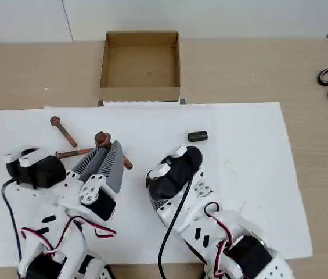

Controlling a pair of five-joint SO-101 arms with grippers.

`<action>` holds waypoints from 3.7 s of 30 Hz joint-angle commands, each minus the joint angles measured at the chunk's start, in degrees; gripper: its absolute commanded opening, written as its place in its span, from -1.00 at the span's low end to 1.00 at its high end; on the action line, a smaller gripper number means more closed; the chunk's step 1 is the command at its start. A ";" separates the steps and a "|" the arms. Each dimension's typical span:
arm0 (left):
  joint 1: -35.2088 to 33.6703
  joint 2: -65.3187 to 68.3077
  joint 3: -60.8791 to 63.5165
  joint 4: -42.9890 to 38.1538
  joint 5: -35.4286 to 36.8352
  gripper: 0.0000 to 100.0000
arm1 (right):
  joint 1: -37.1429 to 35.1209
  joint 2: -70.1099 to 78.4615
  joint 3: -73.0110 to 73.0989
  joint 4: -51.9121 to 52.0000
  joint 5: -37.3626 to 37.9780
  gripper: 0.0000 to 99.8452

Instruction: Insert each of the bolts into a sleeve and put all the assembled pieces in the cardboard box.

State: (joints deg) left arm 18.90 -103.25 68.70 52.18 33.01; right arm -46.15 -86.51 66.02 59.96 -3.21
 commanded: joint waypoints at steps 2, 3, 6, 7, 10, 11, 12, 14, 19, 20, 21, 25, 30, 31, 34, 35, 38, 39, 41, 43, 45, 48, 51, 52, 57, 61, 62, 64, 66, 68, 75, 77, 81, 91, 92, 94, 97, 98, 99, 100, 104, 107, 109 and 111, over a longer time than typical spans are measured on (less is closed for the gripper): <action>0.44 -0.70 -0.22 -1.76 1.67 -0.99 | -2.51 -0.22 -0.18 -2.24 2.55 -0.99; 0.44 -0.70 -0.22 -1.58 1.67 -0.99 | -2.86 -0.31 -0.18 -2.24 3.08 -0.99; 0.53 -0.70 -0.22 -1.41 1.67 -0.99 | -2.95 -0.57 -0.18 -2.24 3.60 -0.99; 1.05 -0.70 -0.22 -1.41 1.67 -0.99 | -2.95 -0.57 -0.18 -2.24 3.60 -0.99; 4.66 -0.70 -0.22 -1.41 1.85 -0.99 | -2.95 -0.66 -0.18 -2.24 3.60 -0.99; 5.89 -0.70 -0.22 -1.41 1.85 -0.99 | -2.95 -0.66 -0.18 -2.24 3.60 -0.99; 6.77 -0.62 -0.22 -1.41 1.85 -0.99 | -2.95 -0.66 -0.18 -2.24 3.60 -0.99; 7.56 -0.53 -0.13 -1.41 1.85 -0.99 | -2.95 -0.75 -0.18 -2.24 3.60 -0.99; 7.82 -0.44 -0.04 -0.97 1.85 -0.99 | -3.03 -0.75 -0.18 -2.24 3.69 -0.99; 7.82 -0.44 -0.04 -0.44 1.85 -0.99 | -3.03 -0.75 -0.18 -2.24 3.69 -0.99; 7.82 -0.44 -0.04 0.35 1.85 -0.99 | -3.03 -0.75 -0.18 -2.24 3.69 -0.99; 7.82 -0.62 -0.04 2.99 1.85 -0.99 | -3.12 -0.75 -0.18 -4.97 5.01 -0.99; 7.82 -0.44 0.04 3.08 1.85 -0.99 | -3.03 -0.75 -0.18 -5.85 7.74 -0.99; 7.82 -0.44 0.40 3.08 1.85 -0.99 | -3.03 -0.75 -0.18 -5.85 7.74 -0.99; 7.91 -0.44 0.84 3.87 1.85 -0.99 | -3.12 -0.75 -0.18 -5.85 7.74 -0.99; 8.44 -0.44 0.84 4.40 1.85 -0.99 | -3.12 -0.75 -0.18 -5.93 7.74 -0.99; 11.78 -0.44 0.66 7.12 1.85 -0.99 | -3.12 -0.75 -0.44 -6.55 7.74 -0.99; 12.75 -0.44 0.66 7.65 1.76 -0.99 | -3.12 -0.75 -0.44 -7.60 7.74 -0.99; 13.89 -0.44 0.66 8.00 1.67 -0.99 | -3.03 -0.75 -0.44 -9.63 8.44 -0.99; 14.07 -0.44 0.75 8.00 1.67 -0.99 | -3.03 -0.75 -0.44 -11.03 10.02 -0.99; 14.07 -0.44 0.75 8.70 1.67 -0.99 | -2.95 -0.75 -0.44 -11.65 11.25 -0.99; 14.07 -0.44 0.75 11.43 1.67 -0.99 | -2.95 -0.75 -0.44 -13.14 11.87 -0.99; 14.07 -0.44 0.66 12.48 -0.62 -0.99 | -2.95 -0.75 -0.44 -13.58 12.66 -0.99; 14.07 -0.44 0.66 12.48 -1.76 -0.99 | -2.95 -0.75 -0.44 -13.58 12.75 -0.99; 13.89 -0.44 0.75 12.75 -2.90 -0.98 | -2.95 -0.75 -0.26 -13.14 12.84 -0.99; 13.80 -0.44 0.75 12.75 -2.90 -0.77 | -2.95 -0.48 -0.18 -13.14 12.84 -0.99; 13.71 -0.35 0.84 12.84 -2.90 -0.70 | -2.95 -0.40 -0.18 -13.05 12.84 -0.99; 13.63 -0.09 0.84 13.01 -2.99 -0.63 | -2.95 -0.31 -0.18 -13.05 12.84 -0.99; 13.63 1.67 0.48 13.63 -2.99 -0.62 | -2.95 -0.31 0.53 -13.05 12.84 -0.99; 12.75 4.04 -0.22 13.27 -2.99 -0.62 | -2.95 -0.75 1.67 -13.05 12.84 -0.99; 6.15 13.10 -8.75 13.63 -3.96 -0.62 | -2.95 -0.75 2.64 -13.14 12.75 -0.99; 5.10 15.30 -11.03 13.36 -5.27 -0.62 | -2.95 -0.75 2.73 -13.14 12.75 -0.99; 4.66 18.81 -15.52 13.27 -5.36 -0.62 | -2.95 -0.75 3.25 -13.14 12.75 -0.99; 3.60 19.96 -20.44 13.63 -5.98 -0.99 | -1.71 -0.75 4.48 -13.14 12.66 -0.99; 2.20 19.96 -20.26 13.54 -7.56 -0.99 | -0.84 -0.75 4.48 -13.14 12.66 -0.99; -1.58 19.96 -20.18 13.27 -12.40 -0.99 | 1.98 -0.75 4.48 -13.14 12.66 -0.99; -8.00 20.13 -18.42 13.19 -19.08 -0.99 | 6.37 -0.75 4.48 -13.14 12.66 -0.99; -10.02 20.04 -17.10 12.84 -21.01 -0.99 | 7.78 -0.75 4.48 -13.14 12.57 -0.99; -12.04 19.96 -15.52 12.48 -22.59 -0.99 | 9.27 -0.75 4.48 -13.23 12.57 -0.99; -13.98 19.96 -13.58 12.04 -23.91 -0.99 | 10.68 -0.75 4.57 -13.41 12.48 -0.99; -20.57 19.96 -4.88 8.53 -26.81 -0.99 | 16.66 -0.13 4.66 -13.58 7.65 -0.99; -22.86 19.96 2.86 4.31 -29.54 -0.99 | 18.77 -0.13 4.66 -14.29 5.01 -0.99; -23.03 19.96 7.60 2.11 -31.47 -0.99 | 19.82 0.22 4.40 -16.13 3.96 -0.99; -23.03 19.87 10.95 0.00 -32.00 -0.99 | 20.88 2.07 3.52 -18.07 3.78 -0.99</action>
State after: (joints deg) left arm -3.60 -83.12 76.18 55.87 1.89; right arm -27.08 -86.07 71.12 45.54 1.80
